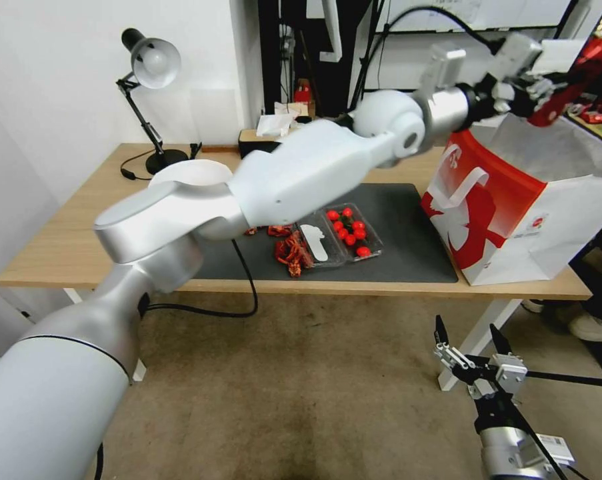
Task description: Pick up the trash from the table and place it into the takeout bag.
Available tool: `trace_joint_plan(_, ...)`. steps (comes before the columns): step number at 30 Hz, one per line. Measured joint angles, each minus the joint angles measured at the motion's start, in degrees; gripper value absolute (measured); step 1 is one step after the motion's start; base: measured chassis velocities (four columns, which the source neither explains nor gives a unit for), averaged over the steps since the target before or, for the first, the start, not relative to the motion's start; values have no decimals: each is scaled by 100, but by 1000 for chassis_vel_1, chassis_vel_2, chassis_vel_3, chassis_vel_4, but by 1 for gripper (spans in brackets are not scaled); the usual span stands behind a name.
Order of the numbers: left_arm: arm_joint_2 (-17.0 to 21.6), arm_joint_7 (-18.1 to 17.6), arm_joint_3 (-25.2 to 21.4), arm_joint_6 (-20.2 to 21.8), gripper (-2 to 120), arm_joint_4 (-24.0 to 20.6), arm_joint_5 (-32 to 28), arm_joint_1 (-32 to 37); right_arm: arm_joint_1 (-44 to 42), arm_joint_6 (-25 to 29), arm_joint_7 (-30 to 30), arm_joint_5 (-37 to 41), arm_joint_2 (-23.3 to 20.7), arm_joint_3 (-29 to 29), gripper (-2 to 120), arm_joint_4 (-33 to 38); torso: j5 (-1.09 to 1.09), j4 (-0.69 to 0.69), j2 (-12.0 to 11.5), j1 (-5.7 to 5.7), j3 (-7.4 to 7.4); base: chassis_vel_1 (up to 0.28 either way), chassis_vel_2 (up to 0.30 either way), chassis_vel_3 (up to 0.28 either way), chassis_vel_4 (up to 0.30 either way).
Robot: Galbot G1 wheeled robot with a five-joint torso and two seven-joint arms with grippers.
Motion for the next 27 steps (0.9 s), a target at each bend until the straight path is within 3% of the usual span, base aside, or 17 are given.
trace_joint_plan(5,-12,-331,274,94,0,-4,265,70,39,0,0,0,-5,-2,100,-21,0,0,0,0,0,0,0,0,0)
trace_joint_plan(10,-5,-421,295,155,0,-40,338,87,43,2,2,5,-17,2,100,-48,0,0,0,1,0,0,0,0,0)
trace_joint_plan(13,13,-435,288,192,7,-63,337,76,43,10,3,9,-19,3,100,-71,0,-1,0,1,0,0,0,0,0)
trace_joint_plan(16,50,-513,252,240,25,-165,307,45,70,23,2,11,-20,-15,100,-88,-1,0,0,1,0,0,0,0,0)
trace_joint_plan(22,175,-851,157,272,43,-352,295,100,113,23,-7,10,-33,-68,100,-88,0,-2,0,1,0,0,0,0,0)
trace_joint_plan(24,380,-1226,34,297,56,-632,296,185,138,22,-6,9,-45,-92,100,-88,-1,-2,0,1,0,0,0,0,0)
trace_joint_plan(26,475,-1395,-21,311,57,-775,298,233,143,18,-5,9,-46,-101,100,-88,-1,-2,0,0,0,0,0,0,0)
trace_joint_plan(27,701,-1814,-122,325,66,-1095,344,369,152,7,-4,9,-46,-118,100,-88,-2,-2,0,0,0,0,0,0,0)
